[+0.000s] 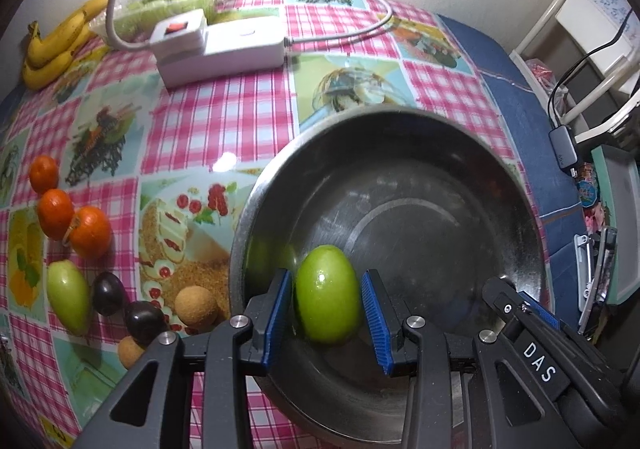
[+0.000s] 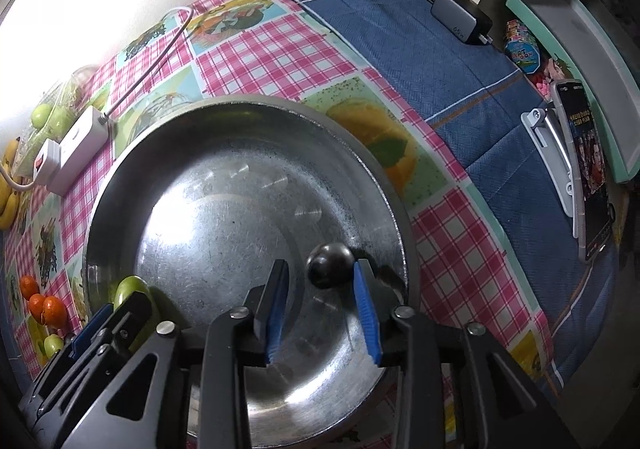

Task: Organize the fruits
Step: 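Carry the green apple and dark plum over the steel bowl with both grippers, then open the left gripper dropping the apple while the right gripper releases the plum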

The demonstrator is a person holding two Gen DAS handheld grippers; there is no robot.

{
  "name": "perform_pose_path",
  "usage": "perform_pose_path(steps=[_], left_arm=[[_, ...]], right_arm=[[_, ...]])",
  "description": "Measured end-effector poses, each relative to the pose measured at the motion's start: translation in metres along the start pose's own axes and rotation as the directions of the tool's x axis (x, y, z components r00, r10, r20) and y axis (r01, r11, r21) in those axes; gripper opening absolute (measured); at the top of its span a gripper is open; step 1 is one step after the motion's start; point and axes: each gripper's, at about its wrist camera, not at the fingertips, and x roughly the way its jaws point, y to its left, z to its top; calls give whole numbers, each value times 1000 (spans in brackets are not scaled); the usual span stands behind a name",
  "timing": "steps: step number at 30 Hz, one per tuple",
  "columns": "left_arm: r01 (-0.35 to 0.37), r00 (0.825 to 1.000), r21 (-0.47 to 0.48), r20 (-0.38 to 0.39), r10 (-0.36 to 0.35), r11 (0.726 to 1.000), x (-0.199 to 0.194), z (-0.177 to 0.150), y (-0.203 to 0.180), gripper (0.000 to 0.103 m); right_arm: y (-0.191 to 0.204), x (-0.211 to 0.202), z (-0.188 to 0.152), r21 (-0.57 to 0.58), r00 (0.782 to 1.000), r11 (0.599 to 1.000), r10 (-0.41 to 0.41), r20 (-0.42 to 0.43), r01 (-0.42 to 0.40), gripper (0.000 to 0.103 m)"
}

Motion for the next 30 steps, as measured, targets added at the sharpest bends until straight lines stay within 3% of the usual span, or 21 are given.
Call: perform_pose_path(steps=[6,15,17,19,24,30], left_arm=[[10,999,-5,41,-10,1000,-21,4,2,41],[-90,992,-30,86,92,996,-39,7,12,43],[-125,988,-52,82,129,991,-39,7,18,60],[-171,982,-83,63,176,982,-35,7,27,67],[-255,965,-136,18,260,957,-25,4,46,80],[-317,945,-169,22,325,933,-24,3,57,101]], right_arm=[[-1,-15,2,-5,999,1000,8,45,-8,35],[6,-22,3,-30,998,999,19,59,-17,35],[7,-20,2,-37,998,999,28,53,-26,36],[9,-20,0,-46,998,999,28,57,-25,53],[13,-19,0,-62,997,997,44,63,-40,74],[19,-18,-1,-90,996,995,59,60,-53,83]])
